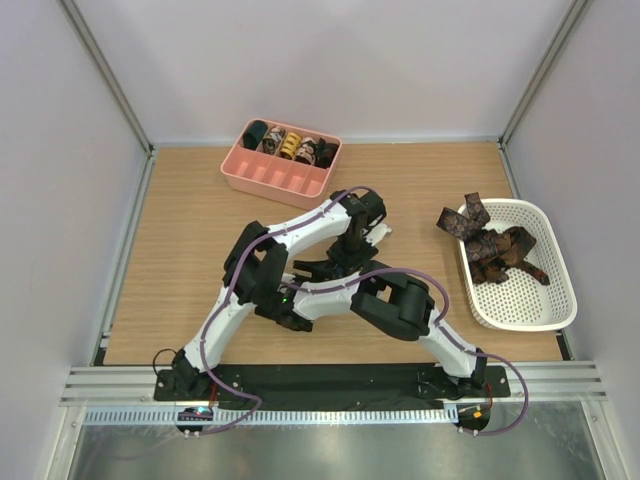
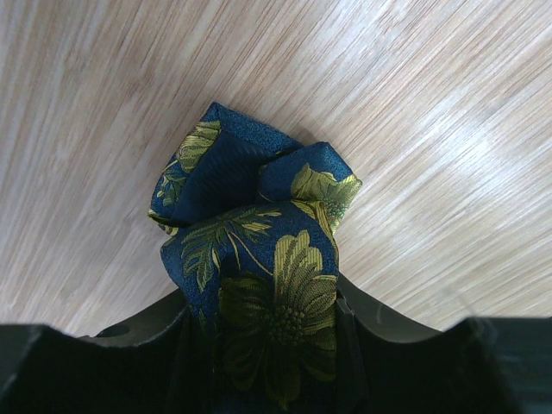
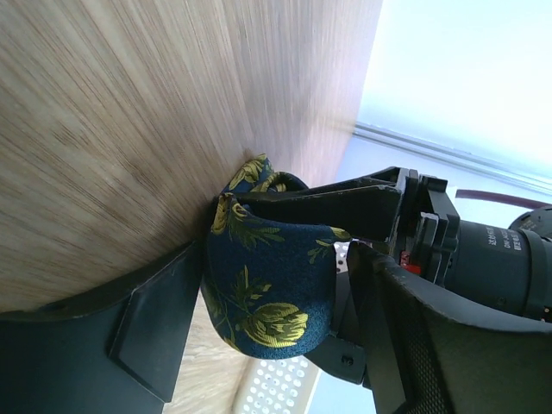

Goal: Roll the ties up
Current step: Roll the tie

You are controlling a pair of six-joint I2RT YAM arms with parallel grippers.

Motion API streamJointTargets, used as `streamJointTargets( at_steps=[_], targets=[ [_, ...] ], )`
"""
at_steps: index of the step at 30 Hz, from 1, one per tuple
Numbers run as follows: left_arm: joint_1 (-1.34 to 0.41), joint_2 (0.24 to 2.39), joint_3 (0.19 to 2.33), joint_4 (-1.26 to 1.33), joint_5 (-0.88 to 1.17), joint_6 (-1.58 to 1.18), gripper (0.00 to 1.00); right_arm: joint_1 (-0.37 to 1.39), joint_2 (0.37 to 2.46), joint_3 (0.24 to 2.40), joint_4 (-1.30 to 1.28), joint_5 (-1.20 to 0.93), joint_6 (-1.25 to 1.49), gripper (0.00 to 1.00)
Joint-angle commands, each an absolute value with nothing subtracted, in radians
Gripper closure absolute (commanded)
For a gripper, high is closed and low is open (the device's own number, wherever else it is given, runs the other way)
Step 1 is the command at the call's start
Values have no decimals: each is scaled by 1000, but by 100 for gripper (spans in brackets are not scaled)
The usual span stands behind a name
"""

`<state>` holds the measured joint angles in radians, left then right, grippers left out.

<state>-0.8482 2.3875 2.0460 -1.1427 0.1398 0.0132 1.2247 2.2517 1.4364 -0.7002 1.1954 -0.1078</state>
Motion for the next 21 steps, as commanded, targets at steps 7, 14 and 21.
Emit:
streamJointTargets(
  at_steps=[7,14,21],
  targets=[
    [-841,2491,1997,-1328,169,6,71,1180,2339,1442,-828,1095,34,32],
    [-838,2493,1999,-1338,172,9,70,1158,2368,1465,-870,1121,72,37],
    [-827,2487,1997,-1341,172,6,70,1152,2428,1526,-1002,1137,169,25]
  ],
)
